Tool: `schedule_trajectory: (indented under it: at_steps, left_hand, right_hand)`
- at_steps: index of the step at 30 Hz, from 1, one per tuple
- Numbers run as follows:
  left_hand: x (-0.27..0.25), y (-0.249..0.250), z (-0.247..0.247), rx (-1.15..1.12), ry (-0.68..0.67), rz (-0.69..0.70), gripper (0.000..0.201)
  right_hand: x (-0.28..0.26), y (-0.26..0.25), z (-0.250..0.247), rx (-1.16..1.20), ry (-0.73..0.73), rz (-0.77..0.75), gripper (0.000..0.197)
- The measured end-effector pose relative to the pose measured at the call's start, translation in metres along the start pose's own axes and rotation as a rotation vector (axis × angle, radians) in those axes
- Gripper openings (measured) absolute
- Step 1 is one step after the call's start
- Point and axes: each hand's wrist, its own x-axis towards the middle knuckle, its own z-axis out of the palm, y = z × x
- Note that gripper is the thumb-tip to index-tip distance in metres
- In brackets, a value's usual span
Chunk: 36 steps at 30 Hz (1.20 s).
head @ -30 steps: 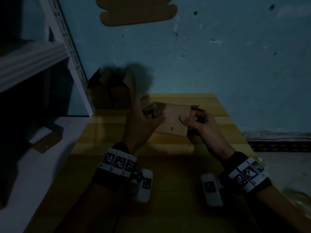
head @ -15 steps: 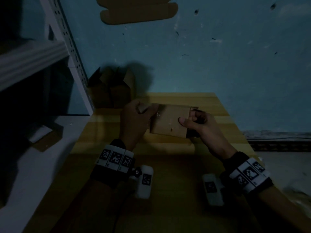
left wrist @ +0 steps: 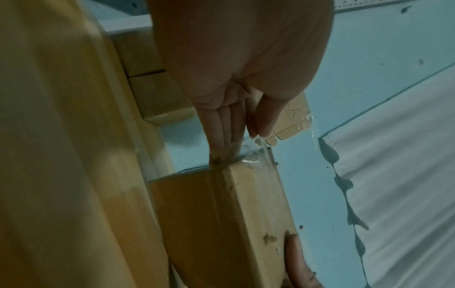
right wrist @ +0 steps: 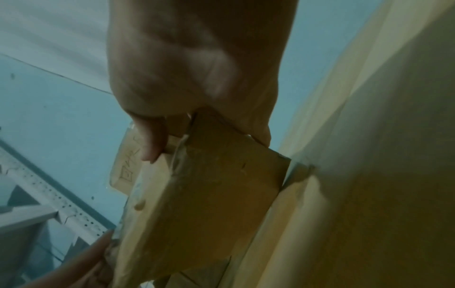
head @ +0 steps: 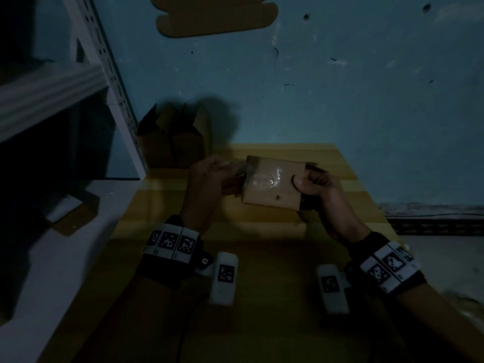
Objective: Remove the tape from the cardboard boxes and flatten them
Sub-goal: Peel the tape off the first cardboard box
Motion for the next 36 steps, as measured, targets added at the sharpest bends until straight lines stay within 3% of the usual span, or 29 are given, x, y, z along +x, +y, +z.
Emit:
schedule_trajectory:
  at_steps: [5,8,11,14,19,22,26,29,31,33,36]
  left_hand:
    - [0.0,-0.005,-0.001,-0.001,-0.008,-0.005,0.019]
    - [0.002,-0.009,-0.002,0.144,0.052,0.124,0.018]
    - [0.004,-0.01,-0.002,0.272,0.044,0.254,0.014]
    - [0.008,-0.01,-0.003,0.306,0.052,0.296,0.019]
    - [0.012,-0.01,-0.006,0.389,-0.019,0.333,0.025]
    - [0.01,-0.012,0.0,0.361,-0.143,0.334,0.013]
    - [0.0,-0.015,0.015,0.387,-0.259,0.405,0.003]
    - [-0.003,-0.015,0.023,0.47,-0.215,0.429,0.023]
    - [-0.004,-0.014,0.025,0.497,-0.231,0.431,0.021]
    - [-0.004,-0.015,0.024,0.475,-0.272,0.393,0.006]
    - [-0.003,-0.021,0.024,0.393,-0.298,0.299,0.014]
  right_hand:
    - [0.001,0.002,-0.003,-0.018,0.0,0.05,0.021]
    - [0.002,-0.003,-0.006,-0.047,-0.023,0.091,0.024]
    - [0.007,-0.002,-0.013,-0.109,0.054,0.134,0.043]
    - [0.01,-0.001,-0.019,-0.156,0.119,0.201,0.066]
    - [0.006,-0.012,-0.015,-0.138,0.063,0.257,0.063]
    - [0.002,-0.018,-0.007,-0.221,-0.041,0.277,0.082]
    - [-0.006,-0.026,0.006,-0.189,-0.131,0.296,0.058]
    - [-0.006,-0.024,0.009,-0.166,-0.126,0.299,0.057]
    - [-0.005,-0.022,0.008,-0.172,-0.121,0.3,0.049]
    - [-0.004,-0.019,0.008,-0.176,-0.111,0.306,0.045]
    - [-0.003,-0.017,0.009,-0.137,-0.075,0.34,0.042]
